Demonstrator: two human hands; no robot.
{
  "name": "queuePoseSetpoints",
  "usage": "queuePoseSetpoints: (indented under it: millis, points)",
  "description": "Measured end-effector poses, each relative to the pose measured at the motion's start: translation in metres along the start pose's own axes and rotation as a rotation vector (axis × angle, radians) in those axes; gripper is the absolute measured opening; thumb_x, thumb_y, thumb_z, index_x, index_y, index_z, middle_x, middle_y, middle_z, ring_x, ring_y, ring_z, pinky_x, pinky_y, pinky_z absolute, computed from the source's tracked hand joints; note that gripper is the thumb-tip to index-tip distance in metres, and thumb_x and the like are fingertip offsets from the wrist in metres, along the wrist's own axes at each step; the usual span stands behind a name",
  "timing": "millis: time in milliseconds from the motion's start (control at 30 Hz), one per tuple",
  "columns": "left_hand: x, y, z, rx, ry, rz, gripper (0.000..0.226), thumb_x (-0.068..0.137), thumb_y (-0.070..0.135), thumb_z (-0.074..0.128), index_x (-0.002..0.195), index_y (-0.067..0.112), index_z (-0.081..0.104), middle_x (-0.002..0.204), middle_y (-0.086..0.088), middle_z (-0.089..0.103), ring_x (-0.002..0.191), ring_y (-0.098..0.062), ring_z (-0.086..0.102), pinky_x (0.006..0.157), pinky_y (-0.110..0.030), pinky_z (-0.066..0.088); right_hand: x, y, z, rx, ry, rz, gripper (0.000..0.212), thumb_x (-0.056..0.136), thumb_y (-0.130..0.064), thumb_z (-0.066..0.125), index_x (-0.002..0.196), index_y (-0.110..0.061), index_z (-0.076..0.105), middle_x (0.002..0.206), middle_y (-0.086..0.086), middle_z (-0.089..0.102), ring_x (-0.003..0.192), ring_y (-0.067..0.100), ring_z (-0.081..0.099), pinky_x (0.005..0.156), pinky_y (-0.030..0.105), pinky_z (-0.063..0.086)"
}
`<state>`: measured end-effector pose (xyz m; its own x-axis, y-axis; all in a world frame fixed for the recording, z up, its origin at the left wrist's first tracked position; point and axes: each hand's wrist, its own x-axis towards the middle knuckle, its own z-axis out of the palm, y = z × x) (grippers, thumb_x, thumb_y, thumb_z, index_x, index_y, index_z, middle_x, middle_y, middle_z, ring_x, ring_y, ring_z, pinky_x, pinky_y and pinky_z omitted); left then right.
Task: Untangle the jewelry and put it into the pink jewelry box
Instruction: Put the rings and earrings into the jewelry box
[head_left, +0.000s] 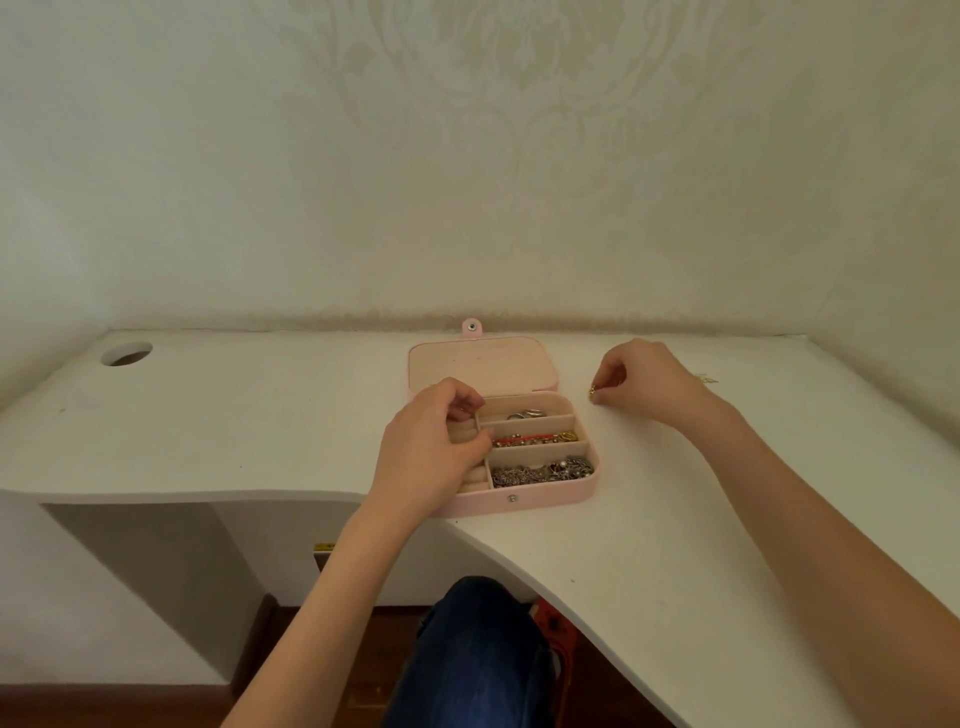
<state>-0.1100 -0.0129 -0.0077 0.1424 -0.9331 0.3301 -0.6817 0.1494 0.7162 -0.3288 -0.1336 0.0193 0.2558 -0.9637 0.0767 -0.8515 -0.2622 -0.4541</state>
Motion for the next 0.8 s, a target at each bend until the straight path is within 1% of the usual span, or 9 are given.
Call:
queuePoseSetpoints:
  millis: [67,167,233,300,367,500,567,667,800]
  points:
    - [0.000,0.000,0.000,0.002,-0.001,0.003,0.025,0.076,0.022,0.072,0.095,0.028,0.057,0.092,0.015,0.061,0.089,-0.002,0.056,0.070,-0.005,0.036,-0.004,-0.004,-0.005,0.098,-0.004,0.015,0.005,0.076,-0.010,0.075,0.078,-0.010,0.070,0.079,0.005,0.068,0.073,0.017,0.061,0.059,0.023,0.045]
    - [0.001,0.001,-0.001,-0.016,-0.007,0.004,0.025,0.077,0.020,0.071,0.096,0.027,0.057,0.093,0.015,0.061,0.089,-0.003,0.057,0.074,-0.014,0.041,-0.012,-0.022,-0.019,0.240,-0.034,-0.040,0.005,0.078,-0.007,0.073,0.081,-0.009,0.070,0.075,0.012,0.069,0.063,0.018,0.060,0.057,0.023,0.046]
    - [0.003,0.005,-0.003,-0.082,-0.012,0.000,0.024,0.079,0.018,0.069,0.099,0.027,0.058,0.097,0.013,0.062,0.089,-0.003,0.058,0.079,-0.020,0.045,-0.019,-0.038,-0.026,0.294,-0.038,-0.100,0.006,0.079,-0.004,0.072,0.084,-0.007,0.070,0.070,0.011,0.067,0.057,0.012,0.060,0.046,0.012,0.040]
    - [0.006,0.013,-0.005,-0.145,-0.003,0.030,0.025,0.082,0.016,0.067,0.104,0.026,0.061,0.101,0.013,0.063,0.090,-0.001,0.059,0.079,-0.011,0.045,-0.025,-0.053,-0.030,0.341,-0.022,-0.140,0.008,0.078,-0.003,0.073,0.084,-0.006,0.068,0.066,0.007,0.066,0.048,0.003,0.059,0.036,0.006,0.031]
    - [0.013,0.024,-0.007,-0.195,0.003,0.063,0.031,0.082,0.014,0.067,0.111,0.024,0.061,0.100,0.016,0.061,0.093,0.001,0.059,0.079,-0.004,0.041,-0.029,-0.063,-0.032,0.373,-0.006,-0.174,0.012,0.075,-0.005,0.077,0.080,-0.006,0.066,0.065,0.005,0.068,0.045,0.001,0.059,0.038,0.008,0.035]
    - [0.028,0.042,-0.006,-0.416,-0.100,0.030,0.045,0.079,0.010,0.072,0.121,0.017,0.057,0.106,0.006,0.064,0.099,-0.005,0.062,0.086,-0.016,0.049,-0.034,-0.072,-0.035,0.433,-0.050,-0.227,0.012,0.072,-0.006,0.079,0.072,-0.006,0.067,0.063,0.008,0.068,0.048,0.004,0.060,0.050,0.010,0.045]
    - [0.030,0.044,-0.006,-0.588,-0.132,-0.038,0.041,0.079,0.006,0.072,0.118,0.013,0.059,0.107,-0.002,0.067,0.093,-0.008,0.067,0.081,-0.020,0.054,-0.035,-0.073,-0.035,0.423,-0.078,-0.254,0.010,0.074,-0.008,0.078,0.072,-0.009,0.068,0.063,0.008,0.067,0.050,0.005,0.059,0.054,0.014,0.049]
    - [0.029,0.043,-0.007,-0.820,-0.132,-0.146,0.027,0.080,0.000,0.069,0.105,0.007,0.065,0.090,-0.007,0.070,0.080,-0.007,0.068,0.075,-0.027,0.058,-0.035,-0.073,-0.034,0.429,-0.114,-0.259,0.009,0.078,-0.014,0.075,0.074,-0.011,0.067,0.064,0.001,0.064,0.059,0.008,0.058,0.061,0.022,0.052]
    - [0.028,0.039,-0.008,-0.855,-0.172,-0.170,0.014,0.084,-0.002,0.063,0.091,0.009,0.067,0.074,-0.002,0.069,0.073,-0.015,0.066,0.068,-0.026,0.056,-0.037,-0.077,-0.034,0.597,-0.119,-0.268,0.008,0.083,-0.011,0.070,0.076,-0.010,0.065,0.057,-0.008,0.064,0.052,0.003,0.054,0.051,0.015,0.045]
